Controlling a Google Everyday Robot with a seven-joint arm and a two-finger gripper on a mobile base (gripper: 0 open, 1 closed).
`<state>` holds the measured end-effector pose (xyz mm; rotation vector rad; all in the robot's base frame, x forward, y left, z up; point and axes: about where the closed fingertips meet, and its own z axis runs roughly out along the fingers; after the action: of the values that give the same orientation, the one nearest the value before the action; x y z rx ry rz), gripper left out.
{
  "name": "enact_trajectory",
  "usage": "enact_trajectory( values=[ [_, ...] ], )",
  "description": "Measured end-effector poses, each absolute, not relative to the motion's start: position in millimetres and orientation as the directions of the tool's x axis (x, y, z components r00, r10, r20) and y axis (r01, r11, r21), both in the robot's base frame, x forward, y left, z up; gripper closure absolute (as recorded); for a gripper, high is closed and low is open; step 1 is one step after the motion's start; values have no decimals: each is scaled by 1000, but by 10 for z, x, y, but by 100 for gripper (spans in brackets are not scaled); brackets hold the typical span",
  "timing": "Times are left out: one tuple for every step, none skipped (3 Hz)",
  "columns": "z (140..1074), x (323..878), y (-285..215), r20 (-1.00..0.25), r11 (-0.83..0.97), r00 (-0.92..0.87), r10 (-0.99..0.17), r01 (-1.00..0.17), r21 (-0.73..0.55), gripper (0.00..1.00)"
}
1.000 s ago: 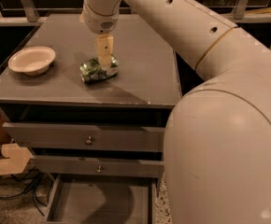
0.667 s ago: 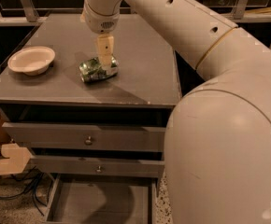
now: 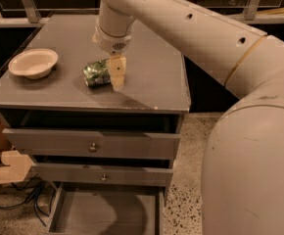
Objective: Place green can into bottom drawer
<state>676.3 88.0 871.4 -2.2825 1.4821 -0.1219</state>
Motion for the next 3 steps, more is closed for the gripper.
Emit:
enact_trajectory(
  values=[
    [8714, 6763, 880, -149, -348, 430, -891, -854, -386, 0],
    [8656, 6815, 947, -124, -389, 456, -881, -848, -359, 0],
    [8599, 6882, 1048, -111, -423, 483, -869, -839, -342, 0]
  ],
)
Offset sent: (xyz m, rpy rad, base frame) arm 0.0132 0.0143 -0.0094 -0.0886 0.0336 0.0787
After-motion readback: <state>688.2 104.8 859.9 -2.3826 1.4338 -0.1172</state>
